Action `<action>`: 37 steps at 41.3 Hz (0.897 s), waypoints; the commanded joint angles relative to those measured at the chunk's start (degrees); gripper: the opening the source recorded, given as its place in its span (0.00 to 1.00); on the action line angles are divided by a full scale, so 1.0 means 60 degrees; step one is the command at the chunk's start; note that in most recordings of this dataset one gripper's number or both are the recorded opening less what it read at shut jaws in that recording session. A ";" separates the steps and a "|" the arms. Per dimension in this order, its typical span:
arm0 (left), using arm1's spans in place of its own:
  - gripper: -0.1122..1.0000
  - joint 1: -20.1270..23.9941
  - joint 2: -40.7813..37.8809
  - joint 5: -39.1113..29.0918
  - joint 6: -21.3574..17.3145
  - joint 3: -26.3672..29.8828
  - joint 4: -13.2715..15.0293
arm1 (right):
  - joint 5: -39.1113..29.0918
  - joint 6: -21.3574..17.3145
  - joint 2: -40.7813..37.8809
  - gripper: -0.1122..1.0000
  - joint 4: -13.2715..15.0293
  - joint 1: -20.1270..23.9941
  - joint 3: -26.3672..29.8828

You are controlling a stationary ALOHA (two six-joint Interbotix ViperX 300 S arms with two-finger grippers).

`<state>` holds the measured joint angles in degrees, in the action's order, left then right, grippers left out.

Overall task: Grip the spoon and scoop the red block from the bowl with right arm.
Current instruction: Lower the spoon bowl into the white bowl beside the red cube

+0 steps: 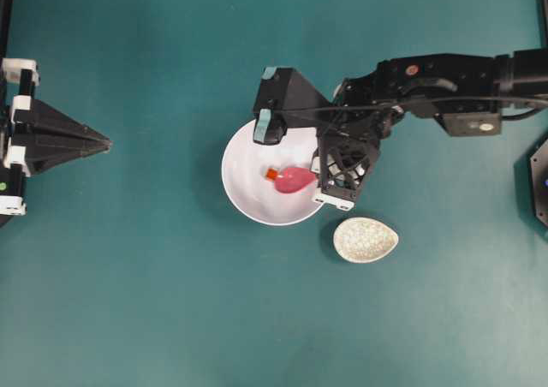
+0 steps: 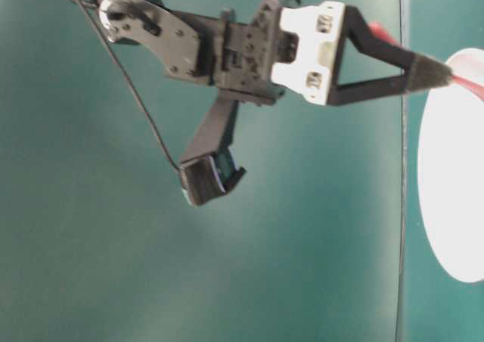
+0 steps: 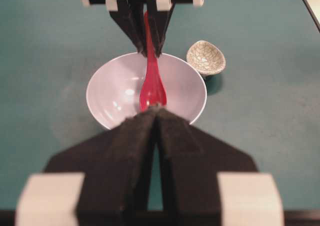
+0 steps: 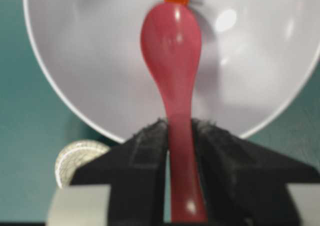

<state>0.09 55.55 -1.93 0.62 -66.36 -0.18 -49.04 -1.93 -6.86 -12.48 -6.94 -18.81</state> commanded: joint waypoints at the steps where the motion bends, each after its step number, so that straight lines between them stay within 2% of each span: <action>1: 0.11 0.0000 -0.0029 0.0059 0.0000 0.0322 -0.0029 | 0.0220 0.0015 -0.0015 0.32 0.0015 0.0015 0.0396; 11: 0.11 -0.0015 -0.0029 0.0059 0.0015 0.0322 -0.0029 | 0.0483 -0.0103 -0.0278 0.32 0.0366 0.0000 0.0908; 19: 0.11 -0.0015 -0.0029 0.0059 0.0015 0.0337 -0.0029 | 0.0293 -0.0132 -0.0234 0.32 0.0352 -0.0059 0.1040; 31: 0.11 -0.0015 0.0249 -0.0015 -0.0059 0.0366 -0.0029 | -0.0762 -0.0293 0.0220 0.32 0.0322 -0.0059 0.0967; 37: 0.11 0.0000 0.0322 -0.0103 -0.0044 0.0381 -0.0029 | -0.0776 -0.0293 0.0220 0.32 0.0322 -0.0059 0.0923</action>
<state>0.09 57.48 -2.46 0.44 -65.92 -0.26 -53.61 -3.60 -7.47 -10.37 -7.38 -13.97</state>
